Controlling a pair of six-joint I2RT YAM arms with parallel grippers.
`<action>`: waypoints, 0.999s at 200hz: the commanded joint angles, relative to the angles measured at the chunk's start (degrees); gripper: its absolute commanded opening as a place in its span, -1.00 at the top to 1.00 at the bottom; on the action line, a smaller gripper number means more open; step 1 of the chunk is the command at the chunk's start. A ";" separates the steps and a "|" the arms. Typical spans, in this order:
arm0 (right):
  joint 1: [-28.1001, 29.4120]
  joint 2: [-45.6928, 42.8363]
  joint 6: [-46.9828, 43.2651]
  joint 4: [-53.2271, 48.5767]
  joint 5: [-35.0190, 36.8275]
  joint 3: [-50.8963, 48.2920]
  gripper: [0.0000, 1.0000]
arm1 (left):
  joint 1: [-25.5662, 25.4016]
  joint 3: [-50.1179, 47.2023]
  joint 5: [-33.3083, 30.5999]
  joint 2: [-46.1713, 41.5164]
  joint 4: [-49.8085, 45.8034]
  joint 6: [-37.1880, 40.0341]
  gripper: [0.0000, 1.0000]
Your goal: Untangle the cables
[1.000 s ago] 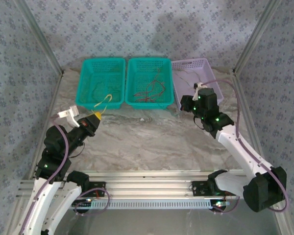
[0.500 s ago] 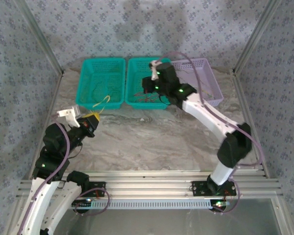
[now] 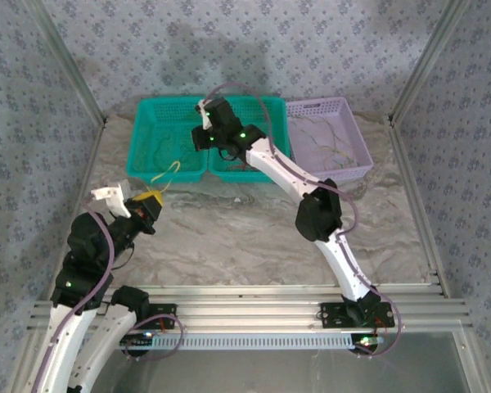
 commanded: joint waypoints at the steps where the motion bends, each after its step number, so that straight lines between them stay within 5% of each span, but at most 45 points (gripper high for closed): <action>1: 0.74 5.28 -1.48 -3.48 0.21 7.64 1.00 | -0.25 0.75 1.01 -0.87 0.14 1.03 1.00; 63: -0.12 11.86 -1.43 -2.41 -1.59 10.52 0.93 | -0.29 0.49 1.79 -1.24 0.61 0.66 1.00; 158: -1.47 3.25 -2.51 -1.73 -8.06 10.33 -0.09 | -0.29 -0.47 3.55 -0.01 3.57 -2.34 1.00; 200: -4.18 -9.80 -0.71 3.36 -9.75 -3.17 -0.32 | -0.29 -1.16 4.90 1.96 6.54 -4.99 1.00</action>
